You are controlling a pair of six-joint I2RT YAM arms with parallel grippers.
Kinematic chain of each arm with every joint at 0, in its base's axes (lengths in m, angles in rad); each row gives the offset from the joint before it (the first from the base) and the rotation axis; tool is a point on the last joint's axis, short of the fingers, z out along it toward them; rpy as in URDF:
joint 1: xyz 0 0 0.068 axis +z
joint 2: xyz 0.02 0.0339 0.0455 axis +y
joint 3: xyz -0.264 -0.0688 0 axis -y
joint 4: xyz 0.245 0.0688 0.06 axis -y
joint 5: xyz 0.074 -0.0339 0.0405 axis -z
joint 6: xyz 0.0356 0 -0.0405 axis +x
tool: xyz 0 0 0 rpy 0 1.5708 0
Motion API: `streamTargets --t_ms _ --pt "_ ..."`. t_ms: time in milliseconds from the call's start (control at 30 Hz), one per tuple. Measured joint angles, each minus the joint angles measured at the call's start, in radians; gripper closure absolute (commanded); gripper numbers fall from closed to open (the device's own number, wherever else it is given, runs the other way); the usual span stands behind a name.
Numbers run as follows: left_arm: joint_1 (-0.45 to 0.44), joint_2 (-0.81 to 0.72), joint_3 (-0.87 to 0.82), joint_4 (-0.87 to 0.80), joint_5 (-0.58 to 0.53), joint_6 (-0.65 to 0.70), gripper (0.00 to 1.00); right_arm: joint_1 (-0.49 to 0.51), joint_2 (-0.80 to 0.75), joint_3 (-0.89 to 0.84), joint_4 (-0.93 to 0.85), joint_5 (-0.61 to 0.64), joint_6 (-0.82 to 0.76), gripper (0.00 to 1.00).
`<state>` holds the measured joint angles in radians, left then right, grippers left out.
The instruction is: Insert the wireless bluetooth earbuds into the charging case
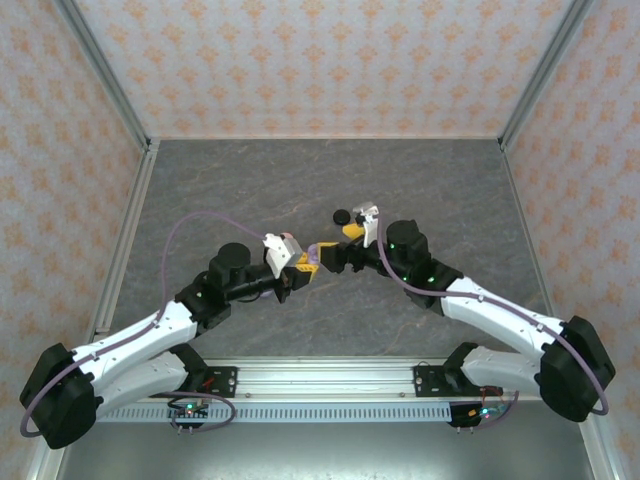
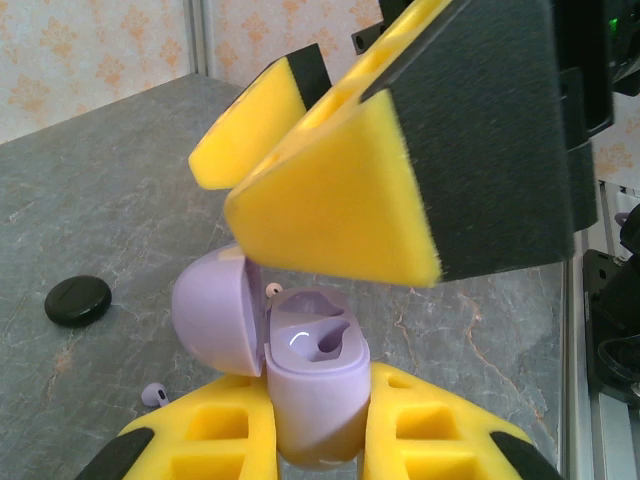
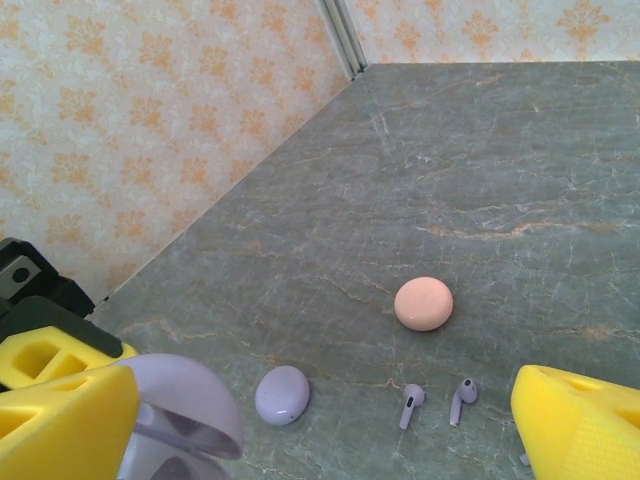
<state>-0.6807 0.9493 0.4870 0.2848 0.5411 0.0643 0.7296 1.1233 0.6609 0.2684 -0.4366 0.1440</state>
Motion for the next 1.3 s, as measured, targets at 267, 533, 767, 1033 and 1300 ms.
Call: streamTargets --t_ms 267,533,767,1033,1300 --pt "0.0 0.0 0.0 -0.002 -0.003 0.016 1.0 -0.008 0.004 0.043 -0.065 -0.012 0.004 0.03" --pt "0.0 -0.033 -0.009 -0.004 -0.003 0.016 1.0 -0.1 -0.04 0.172 -0.287 -0.013 0.065 0.06" --pt "0.0 -0.112 -0.025 -0.009 -0.001 0.016 1.0 -0.201 0.138 0.299 -0.528 0.029 0.154 0.29" --pt "0.0 -0.186 -0.031 -0.007 0.048 0.012 1.0 -0.207 0.476 0.457 -0.733 0.115 0.169 0.41" --pt "-0.006 -0.201 -0.032 0.016 0.061 -0.005 1.0 -0.206 0.717 0.597 -0.764 0.138 0.177 0.49"
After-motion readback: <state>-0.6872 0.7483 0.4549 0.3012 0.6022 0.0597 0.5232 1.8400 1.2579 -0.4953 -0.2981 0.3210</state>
